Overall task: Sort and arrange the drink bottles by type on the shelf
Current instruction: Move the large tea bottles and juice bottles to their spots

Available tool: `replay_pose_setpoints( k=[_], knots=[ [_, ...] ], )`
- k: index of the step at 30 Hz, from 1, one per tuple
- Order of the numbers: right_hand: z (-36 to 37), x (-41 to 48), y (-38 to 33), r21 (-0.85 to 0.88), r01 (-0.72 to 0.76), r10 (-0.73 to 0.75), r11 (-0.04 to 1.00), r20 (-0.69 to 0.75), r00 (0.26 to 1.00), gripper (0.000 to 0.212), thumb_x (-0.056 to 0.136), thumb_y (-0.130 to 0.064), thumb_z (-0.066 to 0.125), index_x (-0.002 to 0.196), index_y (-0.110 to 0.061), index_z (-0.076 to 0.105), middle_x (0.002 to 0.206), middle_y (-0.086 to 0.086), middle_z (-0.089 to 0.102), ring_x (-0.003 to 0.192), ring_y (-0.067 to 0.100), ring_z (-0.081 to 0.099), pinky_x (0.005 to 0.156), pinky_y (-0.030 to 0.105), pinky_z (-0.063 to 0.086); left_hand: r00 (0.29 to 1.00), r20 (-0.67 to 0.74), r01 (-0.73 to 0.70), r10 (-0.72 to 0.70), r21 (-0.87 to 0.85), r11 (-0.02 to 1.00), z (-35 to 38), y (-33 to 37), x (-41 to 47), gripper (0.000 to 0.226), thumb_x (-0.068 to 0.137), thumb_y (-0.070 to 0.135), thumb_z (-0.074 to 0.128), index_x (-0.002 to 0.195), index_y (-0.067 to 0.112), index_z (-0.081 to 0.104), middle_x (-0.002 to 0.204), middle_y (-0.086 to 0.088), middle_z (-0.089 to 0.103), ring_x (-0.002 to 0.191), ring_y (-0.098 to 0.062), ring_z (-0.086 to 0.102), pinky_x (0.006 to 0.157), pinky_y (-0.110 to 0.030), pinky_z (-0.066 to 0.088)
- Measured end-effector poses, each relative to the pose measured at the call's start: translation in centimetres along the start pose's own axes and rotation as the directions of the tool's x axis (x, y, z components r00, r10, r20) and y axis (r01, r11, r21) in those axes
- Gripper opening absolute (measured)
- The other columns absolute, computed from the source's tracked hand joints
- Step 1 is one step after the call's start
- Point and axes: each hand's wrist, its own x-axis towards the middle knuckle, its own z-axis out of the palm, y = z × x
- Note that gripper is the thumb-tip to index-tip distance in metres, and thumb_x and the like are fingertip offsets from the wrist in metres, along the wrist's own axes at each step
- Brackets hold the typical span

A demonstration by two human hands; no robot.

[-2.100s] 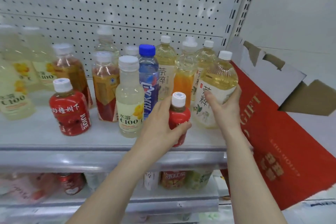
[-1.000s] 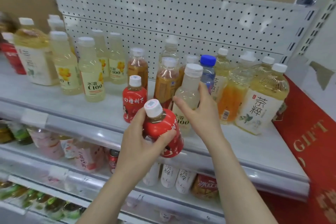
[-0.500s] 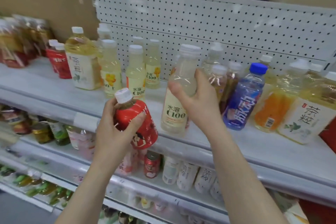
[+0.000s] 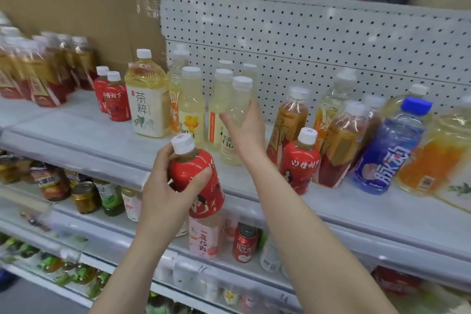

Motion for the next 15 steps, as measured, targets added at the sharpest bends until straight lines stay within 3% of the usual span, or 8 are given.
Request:
replay_pose_setpoints(
  k=[3,5,7,9,11,13,15],
  knots=[
    [-0.3,0.1,-0.5,-0.093,0.022,-0.019,0.995,0.036,0.999,0.066,0.092,-0.029,0.073,0.147,-0.012,0.040,0.139,0.008,0.053,0.130,0.026,0.051,0.107,0.038,0.043,1.000,0.022,-0.009,0.009,-0.009,1.000,0.2,-0.2,0.1,0.076,0.064,0.055,0.078,0.133,0.045,0.048,0.118,0.020,0.061,0.102,0.004,0.061,0.082,-0.020,0.048],
    [-2.1,-1.5,-0.9,-0.205,0.144,-0.148,0.968,-0.003,0.989,0.069,0.094,-0.022,0.070,0.153,-0.012,0.034,0.144,0.010,0.050,0.135,0.024,0.045,0.110,0.034,0.036,0.999,0.044,-0.013,0.014,-0.007,1.000,0.4,-0.3,0.3,0.080,0.062,0.062,0.083,0.132,0.047,0.048,0.117,0.022,0.061,0.101,0.008,0.060,0.082,-0.022,0.048],
    [-4.9,-3.9,-0.8,-0.343,0.290,-0.367,0.894,-0.186,0.911,0.062,0.095,-0.018,0.066,0.151,-0.010,0.039,0.142,0.011,0.052,0.133,0.024,0.044,0.116,0.036,0.031,0.998,0.058,-0.011,0.012,-0.018,1.000,0.9,-0.3,0.3,0.079,0.062,0.060,0.083,0.131,0.047,0.048,0.117,0.022,0.061,0.099,0.008,0.060,0.079,-0.019,0.047],
    [-8.0,-5.6,0.9,-0.431,0.266,-0.445,0.862,-0.395,0.804,0.057,0.093,-0.021,0.066,0.145,-0.010,0.046,0.138,0.010,0.054,0.131,0.025,0.046,0.118,0.038,0.031,0.998,0.063,0.005,-0.003,-0.044,0.999,1.8,-0.3,0.4,0.074,0.064,0.052,0.075,0.132,0.045,0.048,0.118,0.021,0.061,0.100,0.004,0.060,0.078,-0.020,0.047],
    [-10.1,-6.4,3.2,-0.357,0.087,-0.254,0.930,-0.453,0.855,0.062,0.093,-0.030,0.069,0.147,-0.014,0.043,0.141,0.006,0.051,0.132,0.022,0.046,0.117,0.041,0.035,0.998,0.067,0.023,-0.017,-0.081,0.996,2.6,-0.4,0.4,0.071,0.065,0.050,0.075,0.131,0.044,0.050,0.112,0.023,0.063,0.097,0.006,0.062,0.077,-0.019,0.047],
    [-10.7,-6.8,5.3,-0.208,-0.068,0.001,0.976,-0.307,0.952,0.072,0.091,-0.044,0.071,0.150,-0.023,0.035,0.140,-0.002,0.050,0.124,0.014,0.050,0.109,0.041,0.044,0.997,0.076,0.040,-0.031,-0.122,0.992,3.3,-0.6,0.1,0.071,0.064,0.053,0.084,0.127,0.046,0.052,0.107,0.024,0.066,0.094,0.008,0.064,0.078,-0.020,0.049],
    [-10.6,-7.1,6.4,-0.123,-0.114,0.094,0.986,-0.157,0.983,0.080,0.086,-0.050,0.075,0.150,-0.031,0.030,0.134,-0.007,0.051,0.114,0.010,0.053,0.097,0.034,0.047,0.995,0.073,0.077,-0.066,-0.163,0.984,3.8,-0.9,-0.3,0.069,0.060,0.059,0.080,0.123,0.051,0.052,0.112,0.020,0.066,0.097,0.004,0.065,0.081,-0.024,0.052]
  ],
)
